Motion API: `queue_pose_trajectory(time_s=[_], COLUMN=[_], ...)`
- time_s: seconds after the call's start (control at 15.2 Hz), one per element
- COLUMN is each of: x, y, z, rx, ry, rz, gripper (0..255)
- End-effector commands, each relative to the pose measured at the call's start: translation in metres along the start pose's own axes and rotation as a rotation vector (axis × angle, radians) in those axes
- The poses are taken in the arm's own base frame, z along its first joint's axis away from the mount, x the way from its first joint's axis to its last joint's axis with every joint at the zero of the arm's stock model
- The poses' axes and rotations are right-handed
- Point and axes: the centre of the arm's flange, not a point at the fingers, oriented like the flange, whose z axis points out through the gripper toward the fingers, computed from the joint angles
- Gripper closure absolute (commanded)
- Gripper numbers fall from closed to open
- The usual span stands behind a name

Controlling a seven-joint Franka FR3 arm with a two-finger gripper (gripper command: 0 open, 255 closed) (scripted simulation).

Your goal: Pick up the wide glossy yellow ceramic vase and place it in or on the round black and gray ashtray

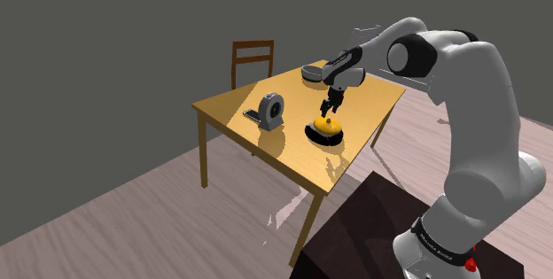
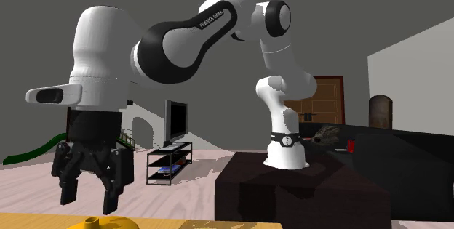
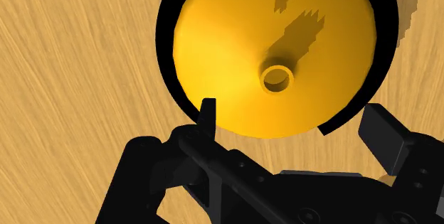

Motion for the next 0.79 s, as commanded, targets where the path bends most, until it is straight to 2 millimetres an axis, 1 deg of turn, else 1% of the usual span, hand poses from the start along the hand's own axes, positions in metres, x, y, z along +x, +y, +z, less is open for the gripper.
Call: queue_pose_trajectory(time_s=[0.0,0.2,0.73], x=[0.000,0.000,0.000], y=[0.000,0.000,0.000], z=[-0.013,-0.050,-0.050], rx=[0.000,0.000,0.000], ry=[0.000,0.000,0.000], rz=[0.000,0.000,0.000], gripper=[0,0,0])
